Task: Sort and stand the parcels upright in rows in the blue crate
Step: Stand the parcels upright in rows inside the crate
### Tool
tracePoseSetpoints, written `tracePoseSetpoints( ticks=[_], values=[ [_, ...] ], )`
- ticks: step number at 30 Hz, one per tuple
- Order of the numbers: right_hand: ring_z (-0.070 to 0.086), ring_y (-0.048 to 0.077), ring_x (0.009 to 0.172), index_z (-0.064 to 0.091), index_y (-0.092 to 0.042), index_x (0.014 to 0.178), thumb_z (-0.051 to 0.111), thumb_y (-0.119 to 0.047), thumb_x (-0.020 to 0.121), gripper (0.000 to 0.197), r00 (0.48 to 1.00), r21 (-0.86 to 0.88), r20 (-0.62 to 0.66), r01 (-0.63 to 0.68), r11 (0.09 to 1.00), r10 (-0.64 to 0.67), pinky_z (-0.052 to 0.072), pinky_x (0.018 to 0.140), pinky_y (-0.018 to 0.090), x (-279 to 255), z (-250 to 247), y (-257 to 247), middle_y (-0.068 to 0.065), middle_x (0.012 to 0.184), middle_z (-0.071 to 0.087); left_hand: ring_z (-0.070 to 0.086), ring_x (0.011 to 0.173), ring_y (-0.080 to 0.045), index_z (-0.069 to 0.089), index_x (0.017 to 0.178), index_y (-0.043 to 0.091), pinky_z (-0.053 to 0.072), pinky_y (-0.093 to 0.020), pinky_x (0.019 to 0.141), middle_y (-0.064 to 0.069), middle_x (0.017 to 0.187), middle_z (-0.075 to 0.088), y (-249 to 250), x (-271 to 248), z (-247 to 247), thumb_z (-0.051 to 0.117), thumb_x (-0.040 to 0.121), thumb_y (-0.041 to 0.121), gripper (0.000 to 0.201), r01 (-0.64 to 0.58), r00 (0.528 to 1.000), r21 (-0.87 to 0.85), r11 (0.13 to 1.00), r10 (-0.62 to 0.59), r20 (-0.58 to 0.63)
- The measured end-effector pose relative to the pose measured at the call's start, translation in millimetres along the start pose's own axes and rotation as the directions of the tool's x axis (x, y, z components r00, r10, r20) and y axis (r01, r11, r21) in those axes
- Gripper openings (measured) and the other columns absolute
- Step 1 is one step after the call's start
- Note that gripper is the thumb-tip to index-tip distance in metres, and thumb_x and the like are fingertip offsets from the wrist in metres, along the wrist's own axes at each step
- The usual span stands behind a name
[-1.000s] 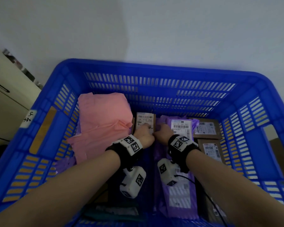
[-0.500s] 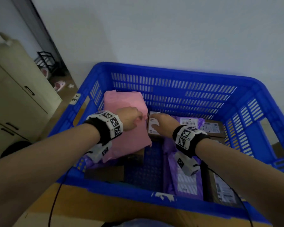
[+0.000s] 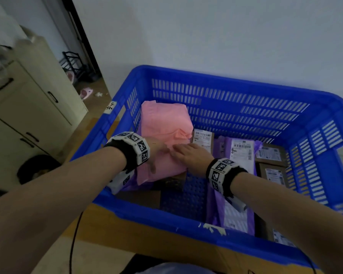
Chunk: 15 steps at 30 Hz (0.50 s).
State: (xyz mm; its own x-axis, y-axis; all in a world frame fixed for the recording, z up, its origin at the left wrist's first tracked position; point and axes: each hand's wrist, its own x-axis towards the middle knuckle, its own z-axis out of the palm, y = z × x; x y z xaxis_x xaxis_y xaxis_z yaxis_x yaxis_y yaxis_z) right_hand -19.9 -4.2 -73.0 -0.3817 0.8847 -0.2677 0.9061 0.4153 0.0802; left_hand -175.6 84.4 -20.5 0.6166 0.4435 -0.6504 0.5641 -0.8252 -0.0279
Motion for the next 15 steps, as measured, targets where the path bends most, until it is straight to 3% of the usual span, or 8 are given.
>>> tracePoseSetpoints(
  ticks=[2, 4, 8, 11, 15],
  values=[
    [0.058, 0.034, 0.114, 0.051, -0.005, 0.128, 0.070, -0.011, 0.068, 0.063, 1.000, 0.036, -0.020, 0.018, 0.999, -0.017, 0.046, 0.095, 0.041, -2, 1, 1, 0.019, 0.130, 0.055, 0.029, 0.142, -0.022, 0.023, 0.150, 0.017, 0.024, -0.029, 0.116, -0.004, 0.156, 0.026, -1, 1, 4, 0.079, 0.071, 0.037, 0.099, 0.008, 1.000, -0.023, 1.000, -0.008, 0.000],
    [0.059, 0.035, 0.111, 0.055, -0.002, 0.123, 0.051, -0.011, 0.078, 0.045, 0.998, 0.052, -0.050, 0.029, 0.998, -0.027, 0.047, 0.093, 0.041, -5, -4, 2, 0.019, 0.127, 0.057, 0.027, 0.143, -0.021, 0.021, 0.150, 0.017, 0.021, -0.027, 0.117, -0.003, 0.157, 0.024, -4, 3, 8, 0.080, 0.068, 0.039, 0.103, 0.017, 1.000, -0.056, 0.998, -0.017, 0.001],
    [0.069, 0.032, 0.089, 0.066, -0.003, 0.096, 0.035, -0.017, 0.078, 0.038, 0.991, 0.093, -0.137, 0.017, 0.996, -0.004, 0.056, 0.078, 0.040, -5, -7, 10, 0.015, 0.102, 0.070, 0.029, 0.142, -0.021, 0.019, 0.150, 0.015, 0.023, -0.028, 0.116, -0.005, 0.156, 0.026, -6, 0, 6, 0.080, 0.066, 0.046, 0.109, 0.026, 1.000, -0.107, 0.994, -0.025, 0.008],
    [0.062, 0.029, 0.106, 0.061, -0.007, 0.108, 0.043, -0.018, 0.090, 0.028, 0.980, 0.139, -0.186, -0.043, 0.989, 0.069, 0.049, 0.090, 0.040, -6, -15, 19, 0.010, 0.114, 0.066, 0.034, 0.139, -0.021, 0.019, 0.150, 0.017, 0.028, -0.028, 0.115, -0.004, 0.154, 0.030, -10, -3, 1, 0.082, 0.062, 0.048, 0.112, 0.038, 0.999, -0.142, 0.989, -0.038, 0.004],
    [0.059, 0.026, 0.112, 0.060, -0.013, 0.120, 0.048, -0.018, 0.093, 0.030, 0.957, 0.271, -0.236, -0.102, 0.957, 0.168, 0.046, 0.092, 0.038, -8, -32, 31, 0.007, 0.122, 0.063, 0.043, 0.132, -0.017, 0.030, 0.147, 0.021, 0.038, -0.024, 0.105, 0.002, 0.149, 0.039, -17, -7, -10, 0.082, 0.063, 0.045, 0.101, 0.021, 0.998, -0.187, 0.982, -0.033, -0.061]
  ],
)
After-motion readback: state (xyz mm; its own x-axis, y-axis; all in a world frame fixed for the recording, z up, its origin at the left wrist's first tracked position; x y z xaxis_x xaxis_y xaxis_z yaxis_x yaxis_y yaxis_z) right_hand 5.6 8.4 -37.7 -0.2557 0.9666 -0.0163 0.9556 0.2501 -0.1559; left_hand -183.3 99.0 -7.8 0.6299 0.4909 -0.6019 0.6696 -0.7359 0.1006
